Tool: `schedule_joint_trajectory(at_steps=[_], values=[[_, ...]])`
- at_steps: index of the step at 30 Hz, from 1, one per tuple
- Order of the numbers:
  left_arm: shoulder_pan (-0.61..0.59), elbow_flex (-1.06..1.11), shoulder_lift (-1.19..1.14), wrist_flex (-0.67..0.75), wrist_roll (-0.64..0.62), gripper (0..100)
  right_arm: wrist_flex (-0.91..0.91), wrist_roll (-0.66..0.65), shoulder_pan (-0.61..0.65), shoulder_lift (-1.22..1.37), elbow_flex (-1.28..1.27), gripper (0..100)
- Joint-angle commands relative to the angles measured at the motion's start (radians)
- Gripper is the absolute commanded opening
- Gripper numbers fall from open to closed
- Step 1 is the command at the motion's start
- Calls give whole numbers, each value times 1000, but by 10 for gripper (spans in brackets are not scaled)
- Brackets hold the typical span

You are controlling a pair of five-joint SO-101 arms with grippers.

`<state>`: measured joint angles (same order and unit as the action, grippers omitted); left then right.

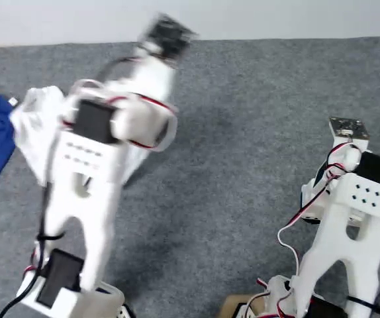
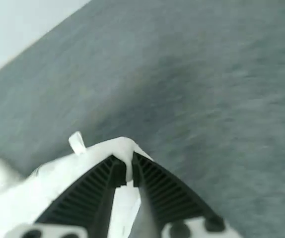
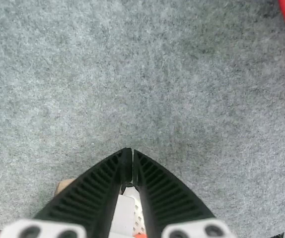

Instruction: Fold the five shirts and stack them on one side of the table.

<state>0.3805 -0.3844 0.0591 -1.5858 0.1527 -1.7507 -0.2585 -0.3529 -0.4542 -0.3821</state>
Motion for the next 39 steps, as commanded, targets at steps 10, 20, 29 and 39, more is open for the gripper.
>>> schedule_joint_trajectory(at_steps=[10, 20, 29, 39], values=[[92, -45, -14, 163, -114, 7, -44, 2, 4, -48, 3, 9], [-66, -47, -11, 54, -11, 229, -42, 2, 5, -44, 2, 9], [-272, -13, -9, -169, 149, 228, -41, 2, 10, -39, 2, 9], [-419, 332, -21, -129, 399, 227, -41, 3, 10, -39, 2, 9]])
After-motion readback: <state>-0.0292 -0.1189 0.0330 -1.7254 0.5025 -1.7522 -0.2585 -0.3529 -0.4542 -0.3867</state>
